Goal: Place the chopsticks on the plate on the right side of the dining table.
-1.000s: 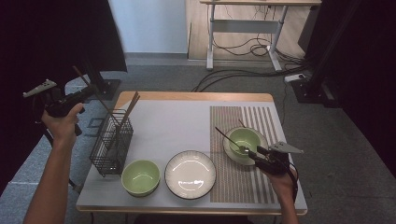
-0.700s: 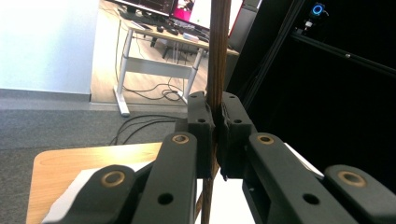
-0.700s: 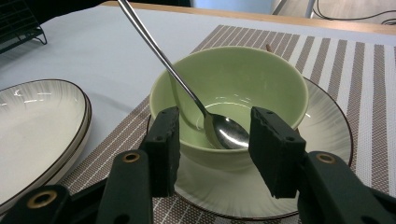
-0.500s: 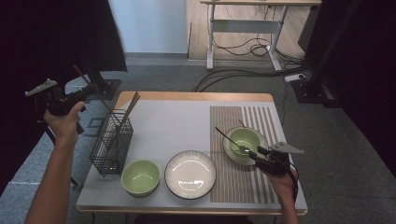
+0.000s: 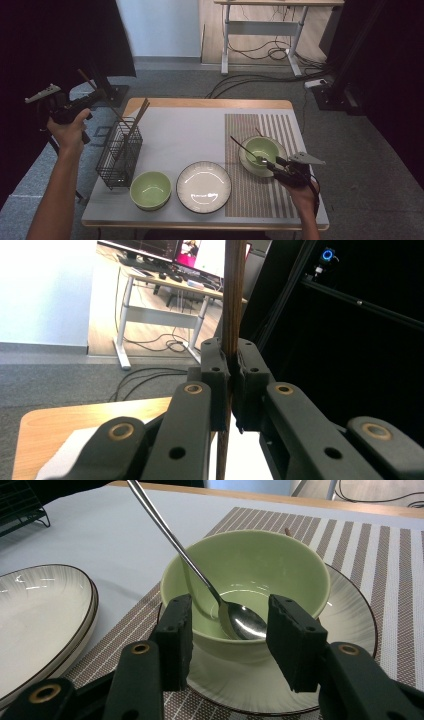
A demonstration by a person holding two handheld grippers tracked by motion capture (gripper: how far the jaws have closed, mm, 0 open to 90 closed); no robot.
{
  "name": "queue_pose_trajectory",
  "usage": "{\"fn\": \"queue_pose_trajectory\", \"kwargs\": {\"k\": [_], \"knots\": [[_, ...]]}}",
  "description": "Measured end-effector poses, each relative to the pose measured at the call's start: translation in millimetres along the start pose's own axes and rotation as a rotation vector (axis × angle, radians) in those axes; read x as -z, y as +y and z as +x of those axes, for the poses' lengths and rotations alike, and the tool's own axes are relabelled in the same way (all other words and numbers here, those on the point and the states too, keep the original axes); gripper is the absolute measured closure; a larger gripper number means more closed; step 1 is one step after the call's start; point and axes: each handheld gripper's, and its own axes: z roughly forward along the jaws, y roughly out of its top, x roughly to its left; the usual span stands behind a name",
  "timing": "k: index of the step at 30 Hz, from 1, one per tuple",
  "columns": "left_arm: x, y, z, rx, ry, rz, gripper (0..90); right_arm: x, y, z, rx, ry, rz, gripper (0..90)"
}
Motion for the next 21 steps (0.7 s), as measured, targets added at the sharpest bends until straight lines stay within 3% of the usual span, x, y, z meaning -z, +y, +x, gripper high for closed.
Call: {"fn": "queue_pose_trajectory", "kwargs": {"k": [12,21], "knots": [[-4.0,-14.8,-3.7,0.002,-0.021,0.034,84.9,-0.4,0.2,-1.1,-0.002,0.001,-0.001,53.7],[3.2,-21.2,-6.5,-0.008,-0.018,0.035,84.9,-1.1,0.9,0.6,0.004,0.004,-0.001,53.7]]}}
